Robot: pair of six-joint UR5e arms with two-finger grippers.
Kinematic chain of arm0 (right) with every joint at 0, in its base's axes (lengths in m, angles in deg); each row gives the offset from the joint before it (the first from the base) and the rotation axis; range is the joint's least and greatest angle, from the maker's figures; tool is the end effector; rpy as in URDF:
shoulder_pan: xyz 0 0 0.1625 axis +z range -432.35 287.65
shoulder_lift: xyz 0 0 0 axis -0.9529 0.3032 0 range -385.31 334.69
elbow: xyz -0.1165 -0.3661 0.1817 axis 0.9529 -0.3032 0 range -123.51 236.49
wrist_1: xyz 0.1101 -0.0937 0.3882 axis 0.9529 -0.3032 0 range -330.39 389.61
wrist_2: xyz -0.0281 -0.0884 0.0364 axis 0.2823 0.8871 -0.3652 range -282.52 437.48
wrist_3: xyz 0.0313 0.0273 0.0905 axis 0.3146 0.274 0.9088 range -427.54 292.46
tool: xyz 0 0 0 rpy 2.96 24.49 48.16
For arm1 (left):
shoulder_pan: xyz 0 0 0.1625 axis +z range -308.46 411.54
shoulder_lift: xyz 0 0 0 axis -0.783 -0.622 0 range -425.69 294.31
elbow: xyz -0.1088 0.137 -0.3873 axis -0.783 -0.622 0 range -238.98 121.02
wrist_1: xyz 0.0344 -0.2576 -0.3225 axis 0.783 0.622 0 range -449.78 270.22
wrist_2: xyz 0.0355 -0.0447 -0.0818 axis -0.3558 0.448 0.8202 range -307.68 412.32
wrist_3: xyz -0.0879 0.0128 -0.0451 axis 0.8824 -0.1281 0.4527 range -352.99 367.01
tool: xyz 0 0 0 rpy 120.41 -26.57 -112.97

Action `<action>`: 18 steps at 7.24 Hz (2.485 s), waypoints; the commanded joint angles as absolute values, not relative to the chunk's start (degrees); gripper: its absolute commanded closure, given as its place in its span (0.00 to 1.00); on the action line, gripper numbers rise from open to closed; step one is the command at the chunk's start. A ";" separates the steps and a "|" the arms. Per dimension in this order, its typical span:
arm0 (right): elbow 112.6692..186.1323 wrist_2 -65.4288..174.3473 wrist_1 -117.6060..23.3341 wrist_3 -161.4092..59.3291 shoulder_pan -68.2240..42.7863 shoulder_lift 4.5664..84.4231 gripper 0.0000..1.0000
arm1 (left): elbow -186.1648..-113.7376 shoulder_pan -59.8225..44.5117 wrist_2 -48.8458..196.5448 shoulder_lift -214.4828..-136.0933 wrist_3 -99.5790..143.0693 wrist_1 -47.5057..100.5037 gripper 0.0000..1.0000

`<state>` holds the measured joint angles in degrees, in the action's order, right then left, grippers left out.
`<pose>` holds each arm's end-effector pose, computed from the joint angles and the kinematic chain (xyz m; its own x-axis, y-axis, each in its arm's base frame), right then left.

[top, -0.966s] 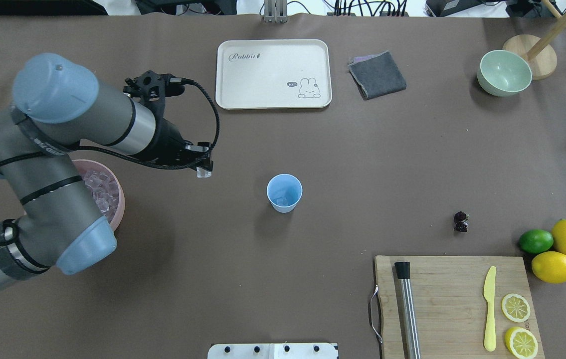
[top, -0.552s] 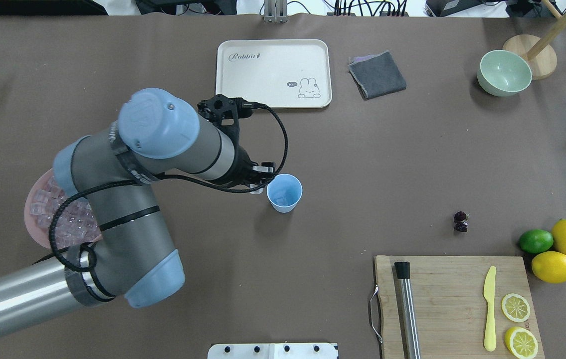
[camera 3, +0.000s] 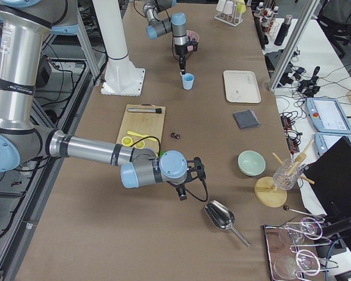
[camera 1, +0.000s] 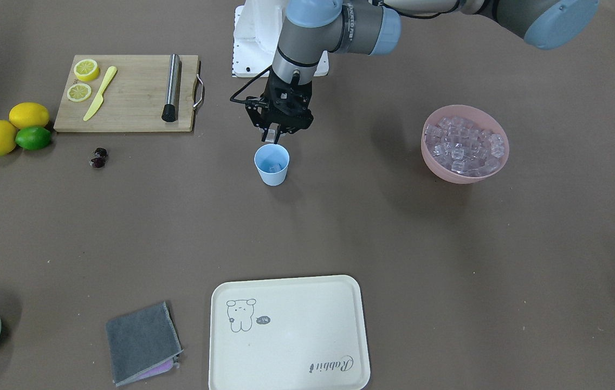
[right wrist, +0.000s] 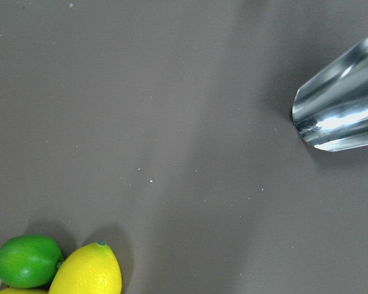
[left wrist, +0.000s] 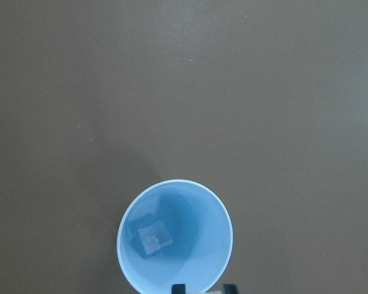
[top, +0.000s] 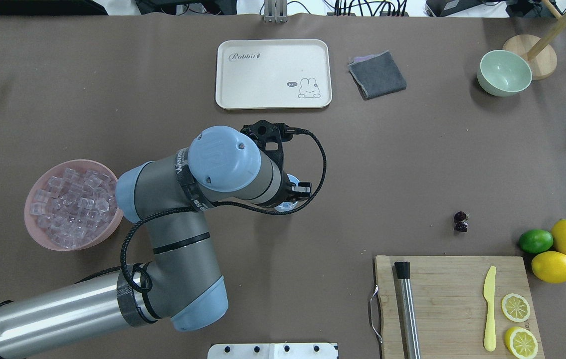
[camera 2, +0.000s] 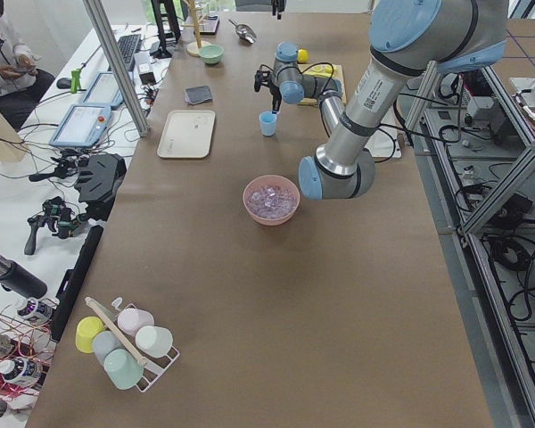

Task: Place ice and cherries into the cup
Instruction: 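Carry the ice cube with the left gripper to the blue cup and drop it, then return the left gripper to the pink bowl and grasp a third ice cube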

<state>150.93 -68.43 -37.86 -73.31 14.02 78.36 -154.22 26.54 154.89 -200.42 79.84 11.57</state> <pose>0.0257 -0.3989 0.6698 0.5383 -0.3219 0.7789 0.1163 0.9437 0.3097 0.5732 -0.3904 0.1234 0.4864 0.0912 -0.8690 0.1003 0.9821 0.1592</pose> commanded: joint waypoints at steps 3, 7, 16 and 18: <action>154.32 -68.33 -37.80 -67.89 14.05 78.13 0.00 | -153.81 23.77 155.06 -200.69 79.26 11.56 0.39; 155.63 -68.15 -37.80 -67.80 14.05 78.13 0.00 | -170.88 20.79 156.90 -184.42 70.43 9.99 0.35; 159.41 -68.51 -37.89 -67.89 10.88 77.08 0.01 | -178.88 9.54 167.10 -160.91 83.04 13.35 0.34; 160.20 -68.33 -37.98 -67.72 9.83 76.82 0.01 | -174.85 8.48 170.52 -157.37 82.60 19.45 0.32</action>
<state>159.64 -68.42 -37.92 -67.81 10.32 76.92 -177.23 9.19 168.88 -159.05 82.71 16.29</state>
